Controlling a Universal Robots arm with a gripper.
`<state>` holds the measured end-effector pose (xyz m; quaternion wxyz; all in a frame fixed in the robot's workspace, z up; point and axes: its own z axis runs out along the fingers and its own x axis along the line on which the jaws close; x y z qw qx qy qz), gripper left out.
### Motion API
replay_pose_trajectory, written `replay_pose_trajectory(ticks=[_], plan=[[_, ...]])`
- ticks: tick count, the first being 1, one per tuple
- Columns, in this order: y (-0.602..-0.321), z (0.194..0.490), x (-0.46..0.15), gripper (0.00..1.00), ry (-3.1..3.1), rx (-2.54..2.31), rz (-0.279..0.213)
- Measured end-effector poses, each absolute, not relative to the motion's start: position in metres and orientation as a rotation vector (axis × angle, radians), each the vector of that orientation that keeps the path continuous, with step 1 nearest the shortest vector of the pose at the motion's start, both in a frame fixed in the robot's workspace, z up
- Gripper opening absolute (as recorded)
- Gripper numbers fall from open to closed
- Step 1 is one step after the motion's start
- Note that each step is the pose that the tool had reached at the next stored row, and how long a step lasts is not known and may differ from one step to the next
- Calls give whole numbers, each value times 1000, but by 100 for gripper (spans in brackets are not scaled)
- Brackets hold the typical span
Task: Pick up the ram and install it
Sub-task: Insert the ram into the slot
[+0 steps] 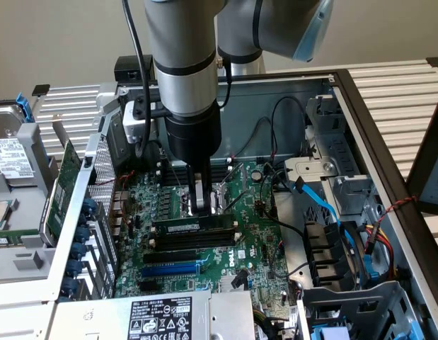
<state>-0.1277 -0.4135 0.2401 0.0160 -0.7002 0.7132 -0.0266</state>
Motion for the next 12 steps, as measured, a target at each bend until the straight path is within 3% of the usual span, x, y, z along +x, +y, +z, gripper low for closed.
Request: replay_pose_trajectory(ticks=[12], plan=[[-416,240,-128,13,2225,-2177,-77]])
